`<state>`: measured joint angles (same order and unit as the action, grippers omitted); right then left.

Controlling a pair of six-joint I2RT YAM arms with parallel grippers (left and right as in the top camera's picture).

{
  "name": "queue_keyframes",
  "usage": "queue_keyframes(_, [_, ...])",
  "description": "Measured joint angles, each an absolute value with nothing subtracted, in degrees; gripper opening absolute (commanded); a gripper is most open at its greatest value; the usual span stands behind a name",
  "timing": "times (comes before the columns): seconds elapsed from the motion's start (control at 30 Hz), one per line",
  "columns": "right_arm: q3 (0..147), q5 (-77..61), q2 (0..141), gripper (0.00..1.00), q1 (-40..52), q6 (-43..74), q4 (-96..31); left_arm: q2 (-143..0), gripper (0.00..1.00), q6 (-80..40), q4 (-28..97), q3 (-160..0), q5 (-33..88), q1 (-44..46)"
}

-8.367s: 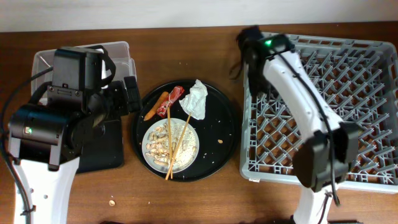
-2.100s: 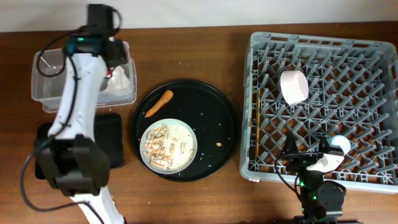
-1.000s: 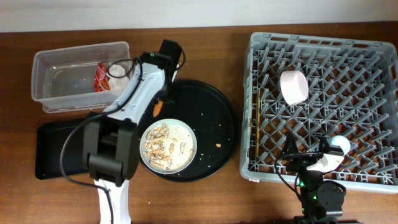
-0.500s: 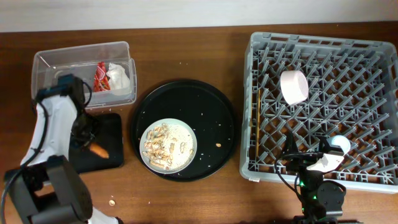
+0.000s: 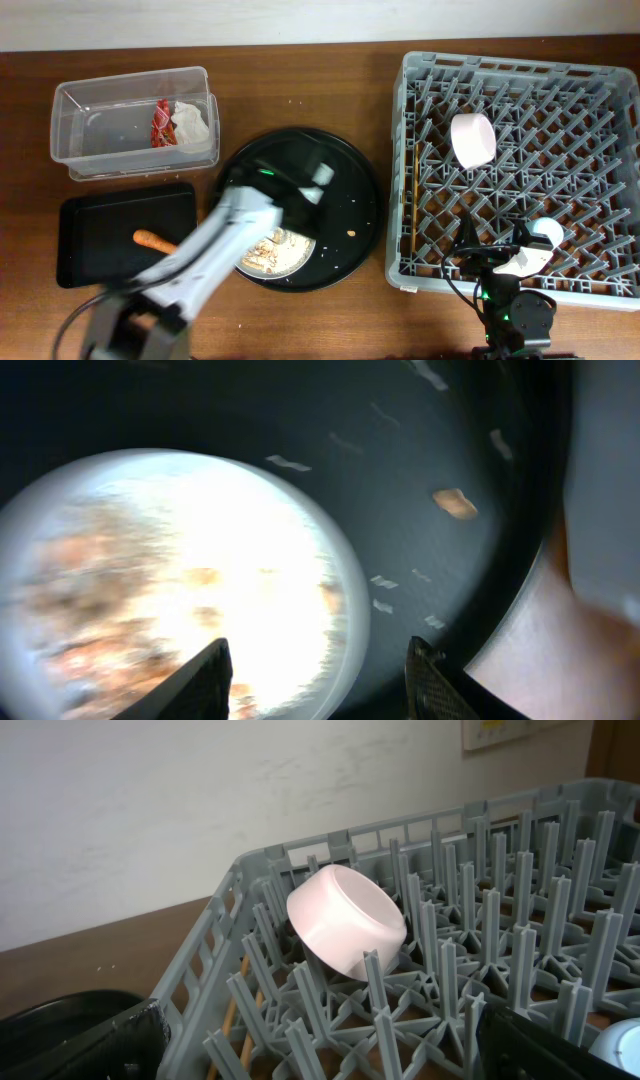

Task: Sort waste into correct bins and load items into the dishwasher rack
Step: 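Grasp the white plate with the left gripper and tip food onto black tray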

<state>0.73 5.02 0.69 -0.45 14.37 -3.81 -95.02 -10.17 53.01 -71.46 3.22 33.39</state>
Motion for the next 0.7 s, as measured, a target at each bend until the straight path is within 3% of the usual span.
queue_keyframes(0.07, [0.7, 5.0, 0.7, 0.98, -0.4, 14.4, -3.8, -102.1, 0.48, -8.1, 53.1, -71.4, 0.1, 43.0])
queue_keyframes(0.13, [0.7, 5.0, 0.7, 0.98, -0.4, 14.4, -3.8, -105.0, 0.44, -7.3, 53.0, -71.4, -3.3, 46.5])
queue_keyframes(0.23, [0.7, 5.0, 0.7, 0.98, -0.4, 14.4, -3.8, -108.3, 0.34, -7.0, 52.9, -71.4, -6.1, 46.8])
queue_keyframes(0.4, [0.7, 5.0, 0.7, 0.98, -0.4, 14.4, -3.8, -111.6, 0.09, -6.6, 53.7, -71.4, -7.5, 46.7])
queue_keyframes(0.43, [0.7, 5.0, 0.7, 0.98, -0.4, 14.4, -3.8, -111.9, 0.0, -6.6, 54.0, -71.6, -8.0, 46.7])
queue_keyframes(0.57, [0.7, 5.0, 0.7, 0.98, -0.4, 14.4, -3.8, -112.1, 0.0, -6.7, 55.9, -72.6, -11.3, 46.8])
queue_keyframes(0.7, [0.7, 5.0, 0.7, 0.98, -0.4, 14.4, -3.8, -114.3, 0.0, -12.4, 66.8, -84.5, -17.8, 46.9])
